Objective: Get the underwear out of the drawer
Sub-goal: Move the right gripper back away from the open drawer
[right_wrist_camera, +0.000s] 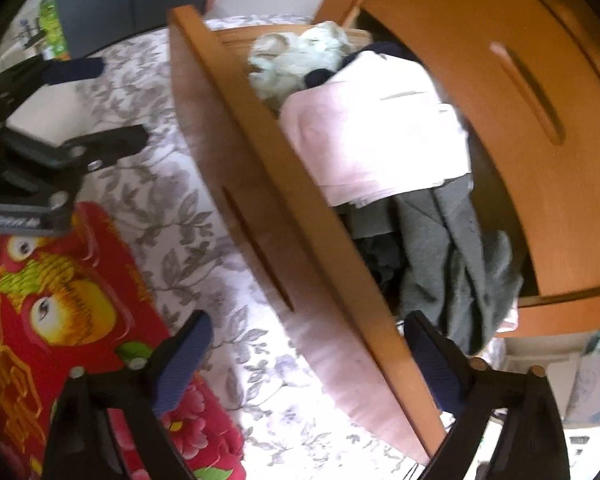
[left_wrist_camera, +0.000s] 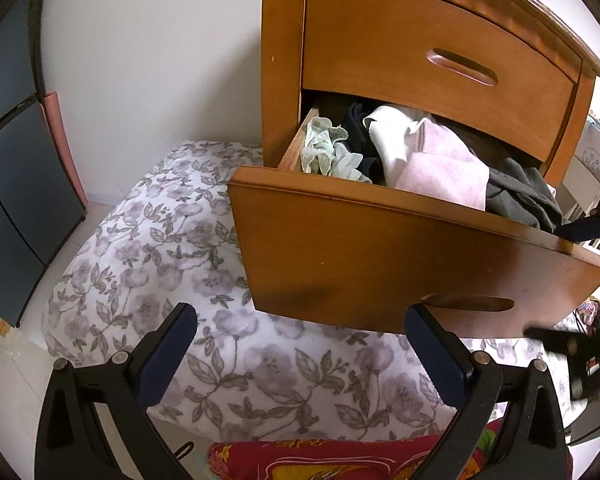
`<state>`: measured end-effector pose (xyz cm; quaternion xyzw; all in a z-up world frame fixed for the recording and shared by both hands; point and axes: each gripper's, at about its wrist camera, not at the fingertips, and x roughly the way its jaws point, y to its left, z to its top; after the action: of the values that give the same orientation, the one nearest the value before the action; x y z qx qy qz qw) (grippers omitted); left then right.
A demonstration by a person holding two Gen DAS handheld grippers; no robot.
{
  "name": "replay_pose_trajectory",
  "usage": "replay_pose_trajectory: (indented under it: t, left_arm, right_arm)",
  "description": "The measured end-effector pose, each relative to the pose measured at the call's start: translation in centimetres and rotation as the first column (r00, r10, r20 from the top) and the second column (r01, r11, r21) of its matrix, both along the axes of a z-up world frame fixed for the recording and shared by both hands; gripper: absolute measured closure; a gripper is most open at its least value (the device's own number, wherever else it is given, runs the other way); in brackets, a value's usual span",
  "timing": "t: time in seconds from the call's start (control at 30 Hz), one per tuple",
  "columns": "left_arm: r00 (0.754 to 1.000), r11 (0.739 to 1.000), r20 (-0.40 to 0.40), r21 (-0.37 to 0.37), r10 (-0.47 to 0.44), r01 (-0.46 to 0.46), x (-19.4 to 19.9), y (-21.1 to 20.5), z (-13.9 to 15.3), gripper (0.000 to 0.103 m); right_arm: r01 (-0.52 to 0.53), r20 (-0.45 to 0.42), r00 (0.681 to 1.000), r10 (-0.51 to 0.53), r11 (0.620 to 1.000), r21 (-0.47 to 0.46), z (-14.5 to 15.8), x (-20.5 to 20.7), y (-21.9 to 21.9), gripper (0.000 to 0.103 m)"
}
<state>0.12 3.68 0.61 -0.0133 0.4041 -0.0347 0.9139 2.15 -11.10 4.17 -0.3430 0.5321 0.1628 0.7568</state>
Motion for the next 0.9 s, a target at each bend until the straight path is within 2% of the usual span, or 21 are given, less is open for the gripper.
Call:
replay_pose_trajectory:
  t: [0.03, 0.1, 0.2, 0.77, 0.9]
  left_arm:
    - [1.000, 1.000, 0.000, 0.000, 0.001, -0.001, -0.05, 0.05, 0.01, 0.000]
    - [1.000, 1.000, -0.001, 0.002, 0.003, -0.003, -0.11, -0.09, 0.05, 0.000]
    - [1.000, 1.000, -0.001, 0.003, 0.002, -0.002, -0.12, -0.08, 0.05, 0.000]
    - [1.000, 1.000, 0.002, 0.011, 0.002, -0.002, -0.37, -0.15, 0.08, 0.000]
    - [1.000, 0.999, 0.005, 0.032, 0.006, -0.006, -0.58, -0.46, 0.00, 0.000]
  right_arm:
    - [0.015, 0.014, 1.000, -0.015, 1.000, 0.000, 0.13, 0.29, -0.13, 0.021]
    - [0.042, 0.027, 0.999, -0.042, 0.999, 0.005, 0.32, 0.87, -0.55, 0.037]
    - [0.060, 0.036, 0.998, -0.060, 0.998, 0.005, 0.41, 1.03, -0.75, 0.043]
    - [0.071, 0.078, 0.994, -0.071, 0.997, -0.004, 0.50, 0.32, -0.34, 0.043]
    - [0.124, 0.089, 0.988, -0.128, 0.991, 0.054, 0.76, 0.78, -0.96, 0.040]
